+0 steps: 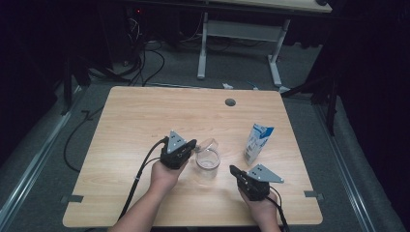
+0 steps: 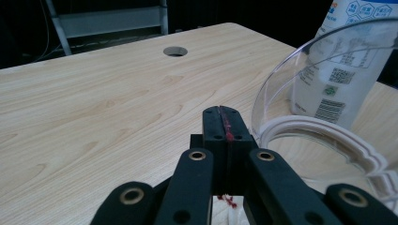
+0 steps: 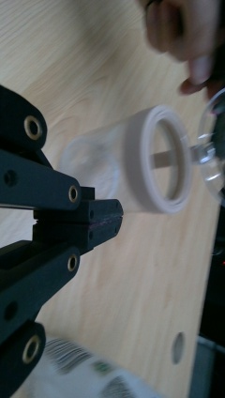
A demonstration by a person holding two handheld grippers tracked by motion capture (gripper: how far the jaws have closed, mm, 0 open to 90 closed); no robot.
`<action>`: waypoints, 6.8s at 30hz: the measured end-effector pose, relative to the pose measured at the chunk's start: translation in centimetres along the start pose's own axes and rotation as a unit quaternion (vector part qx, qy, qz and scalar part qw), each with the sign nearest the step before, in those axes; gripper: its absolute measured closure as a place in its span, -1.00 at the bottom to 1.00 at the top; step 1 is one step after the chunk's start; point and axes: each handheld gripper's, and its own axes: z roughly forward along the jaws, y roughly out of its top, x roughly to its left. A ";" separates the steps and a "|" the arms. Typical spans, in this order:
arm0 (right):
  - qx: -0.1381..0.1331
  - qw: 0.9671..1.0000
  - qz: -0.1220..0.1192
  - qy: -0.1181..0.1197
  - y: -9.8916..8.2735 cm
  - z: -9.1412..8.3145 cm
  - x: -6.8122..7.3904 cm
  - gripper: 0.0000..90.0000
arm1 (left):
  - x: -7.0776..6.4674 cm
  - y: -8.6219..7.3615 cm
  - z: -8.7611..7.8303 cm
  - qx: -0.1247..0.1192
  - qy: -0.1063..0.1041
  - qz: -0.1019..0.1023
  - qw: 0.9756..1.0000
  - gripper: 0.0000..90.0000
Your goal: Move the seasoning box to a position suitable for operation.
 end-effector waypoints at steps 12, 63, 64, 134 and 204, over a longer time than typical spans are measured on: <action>-0.037 0.999 -0.015 0.026 3.5 1.8 1.6 1.00 | 0.2 -0.3 0.3 0.002 0.000 -0.009 1.000 1.00; -0.070 0.995 -0.033 0.057 7.4 3.6 3.8 1.00 | -2.7 -3.4 -3.8 -0.019 -0.052 -0.034 0.998 1.00; -0.070 0.995 -0.033 0.057 7.4 3.6 3.9 1.00 | -3.0 -3.1 -3.7 -0.021 -0.054 -0.031 0.998 1.00; -0.022 1.000 0.015 -0.005 0.0 0.2 -1.3 0.98 | 1.8 -6.0 -5.5 0.005 0.022 -0.016 1.000 0.99; 0.025 0.976 0.098 -0.195 1.8 1.2 -7.4 0.03 | 5.6 -8.9 -8.9 0.034 0.036 0.026 0.998 0.11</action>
